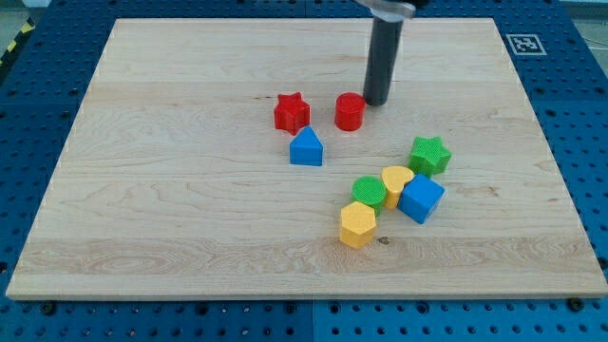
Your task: Move the red circle into red star
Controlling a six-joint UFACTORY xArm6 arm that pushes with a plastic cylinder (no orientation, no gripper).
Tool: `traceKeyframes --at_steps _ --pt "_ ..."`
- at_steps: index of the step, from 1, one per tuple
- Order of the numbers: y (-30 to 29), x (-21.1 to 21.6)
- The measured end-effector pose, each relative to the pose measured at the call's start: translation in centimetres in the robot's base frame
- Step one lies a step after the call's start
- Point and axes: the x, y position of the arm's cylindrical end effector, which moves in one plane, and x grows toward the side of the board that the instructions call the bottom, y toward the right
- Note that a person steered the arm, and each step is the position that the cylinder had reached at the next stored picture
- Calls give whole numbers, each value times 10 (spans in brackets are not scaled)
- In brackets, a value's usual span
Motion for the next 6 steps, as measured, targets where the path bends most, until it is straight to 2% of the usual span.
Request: traceKeyframes --at_steps 1,2,3,4,5,6 --pt "-16 19" --pt "-57 19" --pt "-74 17" --pt "-59 -3" --pt "-39 -6" --pt "12 -5"
